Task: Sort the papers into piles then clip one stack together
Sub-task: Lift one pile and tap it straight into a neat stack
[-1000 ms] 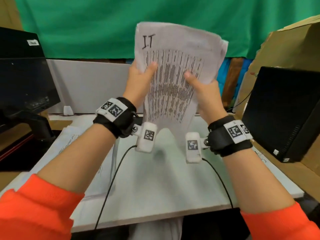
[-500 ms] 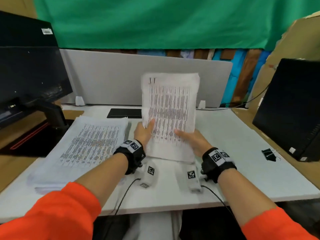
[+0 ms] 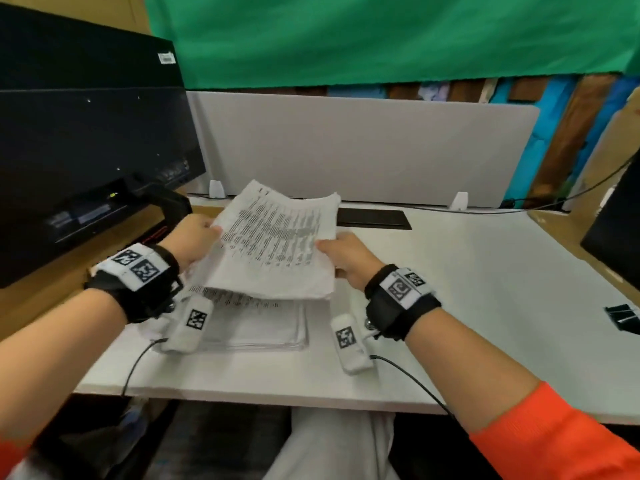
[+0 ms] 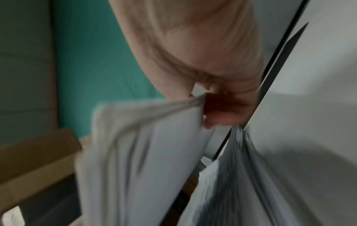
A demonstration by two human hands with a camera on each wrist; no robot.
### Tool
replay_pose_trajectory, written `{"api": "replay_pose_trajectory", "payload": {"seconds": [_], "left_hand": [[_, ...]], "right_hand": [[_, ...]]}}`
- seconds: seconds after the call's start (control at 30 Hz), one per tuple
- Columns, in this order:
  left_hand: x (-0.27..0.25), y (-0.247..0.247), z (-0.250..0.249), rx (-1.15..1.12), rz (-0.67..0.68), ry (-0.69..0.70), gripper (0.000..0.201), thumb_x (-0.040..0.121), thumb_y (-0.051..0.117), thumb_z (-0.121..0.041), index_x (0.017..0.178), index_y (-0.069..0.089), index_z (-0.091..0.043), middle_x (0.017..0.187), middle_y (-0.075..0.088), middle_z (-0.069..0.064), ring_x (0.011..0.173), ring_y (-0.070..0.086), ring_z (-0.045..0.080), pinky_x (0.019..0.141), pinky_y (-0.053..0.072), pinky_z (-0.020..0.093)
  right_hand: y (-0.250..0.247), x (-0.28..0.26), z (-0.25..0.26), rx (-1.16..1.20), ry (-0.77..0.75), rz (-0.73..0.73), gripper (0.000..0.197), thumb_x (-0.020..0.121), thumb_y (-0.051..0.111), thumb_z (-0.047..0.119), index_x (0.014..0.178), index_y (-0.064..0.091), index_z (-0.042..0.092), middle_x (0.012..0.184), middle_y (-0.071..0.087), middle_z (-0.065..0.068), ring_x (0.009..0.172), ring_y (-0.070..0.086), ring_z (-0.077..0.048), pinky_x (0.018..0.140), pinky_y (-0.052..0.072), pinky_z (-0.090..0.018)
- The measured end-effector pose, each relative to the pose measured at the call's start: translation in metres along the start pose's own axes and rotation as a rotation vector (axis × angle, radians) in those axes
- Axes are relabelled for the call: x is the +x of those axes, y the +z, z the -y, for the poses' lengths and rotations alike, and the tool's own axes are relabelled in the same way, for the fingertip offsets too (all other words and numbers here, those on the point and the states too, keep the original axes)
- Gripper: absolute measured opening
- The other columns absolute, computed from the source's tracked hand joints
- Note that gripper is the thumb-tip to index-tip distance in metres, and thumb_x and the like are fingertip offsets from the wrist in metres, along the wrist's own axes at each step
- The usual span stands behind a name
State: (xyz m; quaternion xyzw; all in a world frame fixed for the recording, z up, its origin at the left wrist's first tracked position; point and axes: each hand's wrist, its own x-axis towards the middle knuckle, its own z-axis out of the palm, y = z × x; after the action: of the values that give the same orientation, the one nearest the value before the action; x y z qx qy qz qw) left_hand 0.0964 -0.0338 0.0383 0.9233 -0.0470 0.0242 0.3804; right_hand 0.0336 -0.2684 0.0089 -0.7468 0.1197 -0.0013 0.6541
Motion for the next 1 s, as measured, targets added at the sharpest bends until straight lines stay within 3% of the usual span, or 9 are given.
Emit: {"api": "replay_pose_trajectory", "payload": {"seconds": [0.07,0.13,0.2,0.3,0.4,0.57,0.77,0.87,1.0], "left_hand": [[0.0,-0.011,0.029,0.247,0.102,-0.132,0.025,0.097,0.046,-0.012,0.101,0.063,0.005,0.095,0.065,0.021,0.086,0.062,0.034,0.065,0.041,0.029],[-0.005,-0.012,0.05,0.358,0.177,-0.265,0.041,0.097,0.048,-0.022,0.123,0.052,0.01,0.116,0.061,0.025,0.104,0.061,0.037,0.077,0.046,0.033],[-0.011,-0.006,0.061,0.336,0.214,-0.322,0.059,0.098,0.047,-0.038,0.135,0.041,0.008,0.131,0.054,0.023,0.115,0.056,0.036,0.092,0.045,0.035],[-0.015,0.006,0.06,0.209,0.199,-0.298,0.056,0.098,0.043,-0.041,0.13,0.048,0.006,0.121,0.06,0.02,0.101,0.058,0.033,0.09,0.044,0.035],[-0.017,0.022,0.05,0.118,0.187,-0.282,0.04,0.099,0.045,-0.03,0.111,0.057,0.005,0.083,0.059,0.013,0.071,0.054,0.026,0.068,0.043,0.03],[-0.022,0.055,0.026,-0.153,0.169,-0.21,0.033,0.095,0.052,-0.007,0.125,0.048,0.005,0.111,0.053,0.014,0.097,0.052,0.027,0.08,0.039,0.029],[-0.021,0.07,-0.031,-0.609,0.018,0.057,0.029,0.098,0.044,-0.008,0.127,0.047,-0.005,0.12,0.06,0.01,0.094,0.06,0.016,0.078,0.049,0.024],[-0.017,0.067,-0.067,-0.713,-0.064,0.226,0.024,0.1,0.038,-0.011,0.123,0.045,-0.01,0.108,0.058,-0.001,0.086,0.058,0.001,0.065,0.05,0.011],[-0.02,0.075,-0.111,-0.704,-0.172,0.482,0.023,0.103,0.032,-0.019,0.123,0.041,-0.013,0.105,0.056,-0.01,0.09,0.056,-0.007,0.083,0.049,0.019]], "right_hand": [[0.024,0.004,-0.008,-0.105,0.067,0.05,0.032,0.096,0.054,0.011,0.125,0.059,-0.001,0.115,0.065,-0.013,0.084,0.06,-0.018,0.068,0.053,-0.021],[0.041,0.008,-0.016,-0.164,0.146,0.064,0.037,0.091,0.061,0.011,0.125,0.056,-0.002,0.127,0.061,-0.014,0.101,0.058,-0.024,0.09,0.053,-0.033],[0.053,0.015,-0.024,-0.112,0.197,0.044,0.056,0.078,0.073,0.015,0.129,0.054,0.001,0.131,0.059,-0.015,0.115,0.058,-0.029,0.087,0.054,-0.037],[0.055,0.031,-0.038,-0.018,0.214,0.009,0.085,0.054,0.08,0.019,0.132,0.05,0.001,0.125,0.062,-0.016,0.112,0.062,-0.032,0.079,0.056,-0.035],[0.046,0.017,-0.036,0.01,0.199,-0.02,0.053,0.073,0.077,0.011,0.12,0.06,-0.006,0.114,0.068,-0.021,0.103,0.067,-0.036,0.085,0.058,-0.041],[-0.001,0.011,-0.036,-0.027,0.187,0.021,0.04,0.083,0.07,0.007,0.12,0.063,-0.005,0.114,0.069,-0.023,0.105,0.067,-0.039,0.095,0.054,-0.047],[-0.078,-0.007,-0.012,0.312,-0.009,0.11,0.044,0.089,0.061,0.001,0.132,0.055,0.002,0.126,0.065,-0.021,0.115,0.064,-0.036,0.1,0.049,-0.051],[-0.108,-0.018,0.021,0.359,-0.232,-0.087,0.054,0.088,0.065,0.003,0.138,0.045,0.006,0.125,0.067,-0.016,0.108,0.069,-0.03,0.093,0.056,-0.046],[-0.118,-0.032,0.054,0.263,-0.497,-0.262,0.042,0.091,0.065,0.008,0.131,0.052,0.011,0.121,0.069,-0.009,0.108,0.069,-0.025,0.092,0.056,-0.043]]}}
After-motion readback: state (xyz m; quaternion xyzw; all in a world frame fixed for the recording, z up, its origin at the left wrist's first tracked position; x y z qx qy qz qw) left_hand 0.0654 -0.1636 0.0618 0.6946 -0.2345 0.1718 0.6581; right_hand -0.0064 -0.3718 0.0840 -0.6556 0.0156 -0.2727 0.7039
